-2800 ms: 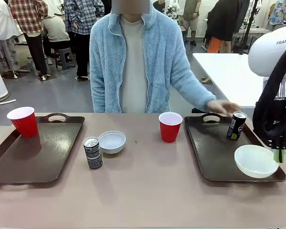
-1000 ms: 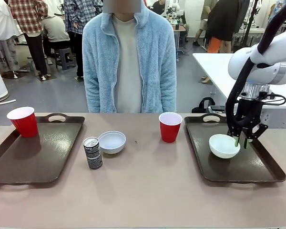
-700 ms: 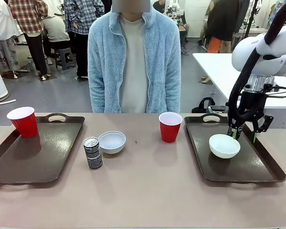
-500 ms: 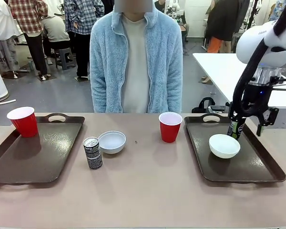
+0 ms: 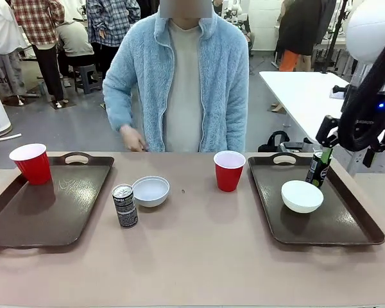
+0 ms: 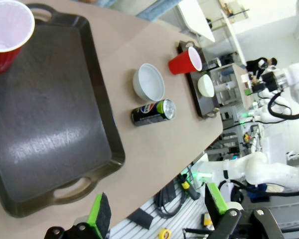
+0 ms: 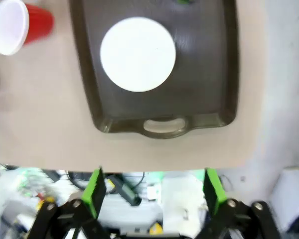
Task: Prepare tableware on both trays.
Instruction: Pick up a Picnic Bowl from the table and place it on a Handle tray.
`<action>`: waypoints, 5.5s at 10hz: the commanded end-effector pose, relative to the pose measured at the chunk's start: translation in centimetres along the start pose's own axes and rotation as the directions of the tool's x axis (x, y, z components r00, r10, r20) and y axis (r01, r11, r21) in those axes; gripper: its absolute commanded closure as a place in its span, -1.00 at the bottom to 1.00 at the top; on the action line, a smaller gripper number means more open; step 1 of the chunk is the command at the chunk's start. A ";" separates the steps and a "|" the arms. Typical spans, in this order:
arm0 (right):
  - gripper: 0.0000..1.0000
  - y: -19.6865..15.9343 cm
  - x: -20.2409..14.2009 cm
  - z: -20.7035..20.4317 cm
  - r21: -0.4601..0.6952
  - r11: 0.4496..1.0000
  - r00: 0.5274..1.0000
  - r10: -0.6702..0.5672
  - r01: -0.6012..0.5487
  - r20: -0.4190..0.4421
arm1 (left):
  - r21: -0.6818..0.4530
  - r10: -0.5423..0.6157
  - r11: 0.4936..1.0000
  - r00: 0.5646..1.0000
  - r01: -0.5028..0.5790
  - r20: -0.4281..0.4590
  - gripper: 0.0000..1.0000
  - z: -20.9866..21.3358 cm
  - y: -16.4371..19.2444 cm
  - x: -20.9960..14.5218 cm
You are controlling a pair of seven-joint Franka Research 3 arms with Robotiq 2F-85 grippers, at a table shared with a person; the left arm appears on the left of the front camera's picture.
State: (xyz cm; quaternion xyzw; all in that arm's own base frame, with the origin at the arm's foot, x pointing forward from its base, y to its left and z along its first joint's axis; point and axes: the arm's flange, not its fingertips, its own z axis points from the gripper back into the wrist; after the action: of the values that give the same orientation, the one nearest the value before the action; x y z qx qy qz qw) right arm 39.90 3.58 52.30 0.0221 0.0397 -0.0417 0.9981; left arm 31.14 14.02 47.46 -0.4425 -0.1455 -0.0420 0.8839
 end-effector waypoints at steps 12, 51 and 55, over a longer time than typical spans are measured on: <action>-1.00 0.7 -2.2 1.8 -0.011 1.000 0.998 0.029 -0.028 0.056 | 0.000 0.000 1.000 1.000 0.000 0.000 -1.00 0.0 0.0 0.0; -1.00 -22.6 -10.0 -1.4 0.868 0.462 0.970 0.227 -0.182 0.083 | 0.686 -0.112 0.597 0.890 0.416 -0.442 -1.00 -29.0 -16.0 8.5; -1.00 -22.6 -10.0 -1.4 0.868 0.462 0.970 0.227 -0.182 0.083 | 0.687 -0.115 0.640 0.927 0.344 -0.357 -1.00 -34.8 -14.0 15.7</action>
State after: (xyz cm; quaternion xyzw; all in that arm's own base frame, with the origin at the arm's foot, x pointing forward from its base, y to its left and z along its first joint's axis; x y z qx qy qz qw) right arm 27.96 -18.04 50.66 0.5208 0.0394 0.0578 0.8508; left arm 49.53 -20.49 43.35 -0.0226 -0.0717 -0.1654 0.9834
